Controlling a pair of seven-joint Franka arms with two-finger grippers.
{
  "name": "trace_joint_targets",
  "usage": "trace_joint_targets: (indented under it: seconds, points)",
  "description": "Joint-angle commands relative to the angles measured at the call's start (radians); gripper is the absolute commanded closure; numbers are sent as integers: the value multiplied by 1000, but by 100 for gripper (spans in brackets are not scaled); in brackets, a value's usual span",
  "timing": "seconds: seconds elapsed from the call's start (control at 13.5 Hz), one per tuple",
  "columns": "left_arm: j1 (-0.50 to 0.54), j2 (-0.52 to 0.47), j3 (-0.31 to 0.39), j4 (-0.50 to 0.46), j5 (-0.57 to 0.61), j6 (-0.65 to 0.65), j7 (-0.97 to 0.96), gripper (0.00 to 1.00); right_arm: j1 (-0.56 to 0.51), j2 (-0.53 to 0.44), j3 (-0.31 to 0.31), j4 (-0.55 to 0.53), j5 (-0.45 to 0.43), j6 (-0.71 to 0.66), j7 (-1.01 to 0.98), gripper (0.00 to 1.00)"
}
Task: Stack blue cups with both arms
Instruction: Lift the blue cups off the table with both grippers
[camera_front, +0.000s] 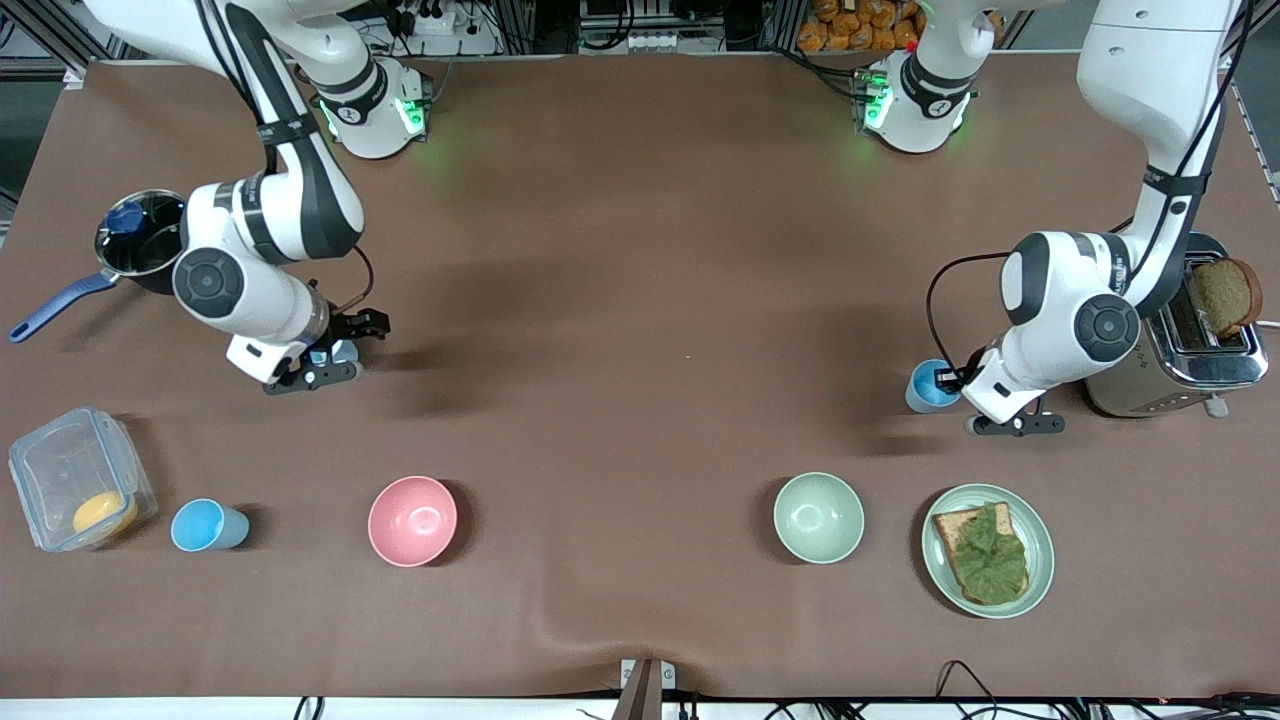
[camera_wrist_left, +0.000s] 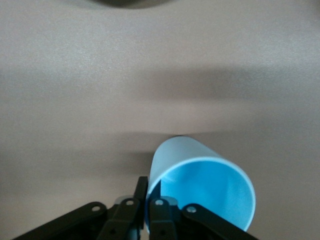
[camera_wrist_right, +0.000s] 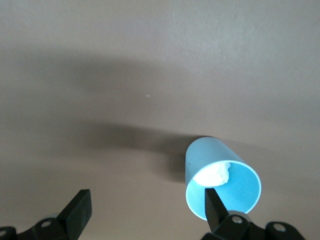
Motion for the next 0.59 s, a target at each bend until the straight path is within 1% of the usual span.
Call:
trace_joint_targets:
  seconds: [0.0,0.07,0.52]
  points:
    - [1,-3,-3,-6,4,14,16,100,-25,-42,0,-70,-5,42,-3,0]
    - [1,-3,-3,-6,4,14,16,100,-48,-34,0,-77,-6,50,-8,0]
    - [5,-44,-3,6,4,9,20,100,-57,48,2,-75,-9,72,-8,0]
